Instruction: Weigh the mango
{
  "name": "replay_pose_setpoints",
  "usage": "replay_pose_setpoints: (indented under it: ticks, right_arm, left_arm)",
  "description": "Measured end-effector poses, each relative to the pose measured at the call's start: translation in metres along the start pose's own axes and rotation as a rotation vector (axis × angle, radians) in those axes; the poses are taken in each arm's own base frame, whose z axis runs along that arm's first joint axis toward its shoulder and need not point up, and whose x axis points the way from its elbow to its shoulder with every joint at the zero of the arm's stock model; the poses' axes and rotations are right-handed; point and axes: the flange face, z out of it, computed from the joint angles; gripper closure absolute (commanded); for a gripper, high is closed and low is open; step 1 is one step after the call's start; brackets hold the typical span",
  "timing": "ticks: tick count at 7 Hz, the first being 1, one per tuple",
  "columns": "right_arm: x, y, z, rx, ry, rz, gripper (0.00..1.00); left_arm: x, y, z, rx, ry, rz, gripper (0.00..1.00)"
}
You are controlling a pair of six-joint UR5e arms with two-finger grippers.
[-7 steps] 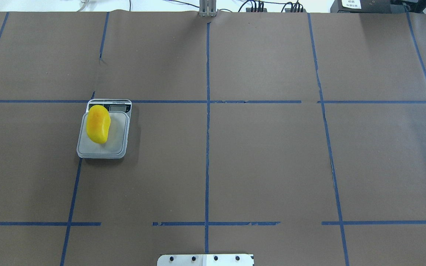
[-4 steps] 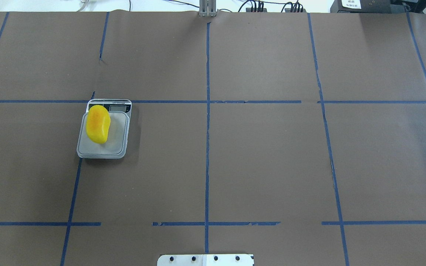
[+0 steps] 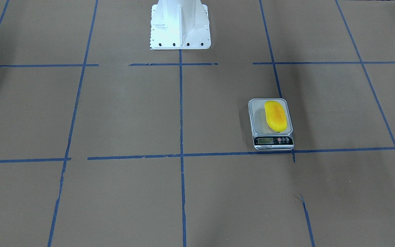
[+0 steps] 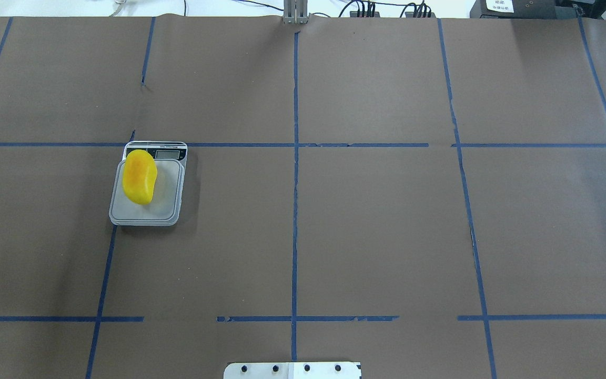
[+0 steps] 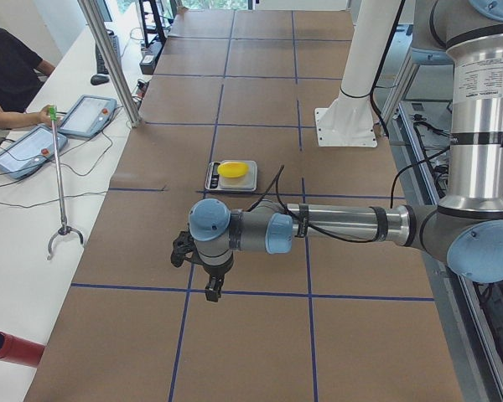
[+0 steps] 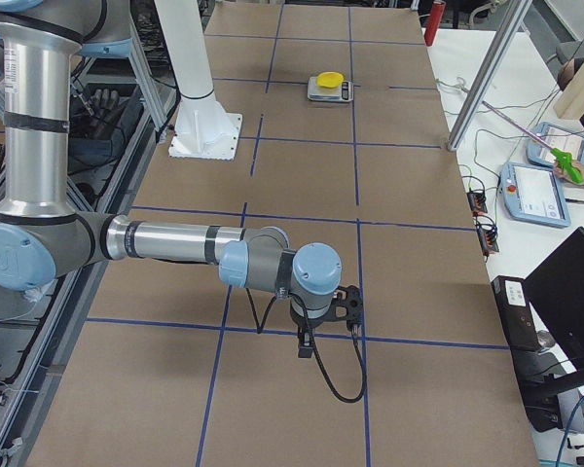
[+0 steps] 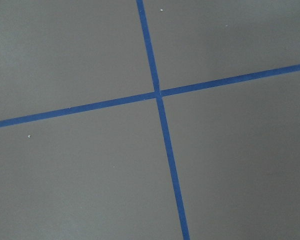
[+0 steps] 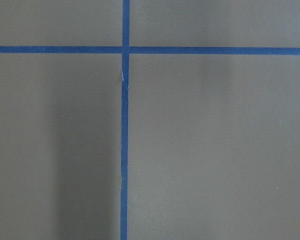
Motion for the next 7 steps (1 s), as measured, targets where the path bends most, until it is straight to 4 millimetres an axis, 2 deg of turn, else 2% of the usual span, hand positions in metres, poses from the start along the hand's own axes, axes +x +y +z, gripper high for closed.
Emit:
replay_pose_setpoints:
  ticks: [3, 7]
  right_arm:
    - [0.0002, 0.0, 0.0002, 0.0, 0.0, 0.0, 0.0]
    - [0.0003, 0.0001, 0.0003, -0.001, 0.0, 0.001, 0.0]
  left_arm:
    - [-0.0107, 0.0097, -0.0014, 0.003, -0.001, -0.027, 0.0]
    - [-0.0116, 0.0103, -0.0028, 0.006, -0.001, -0.029, 0.0]
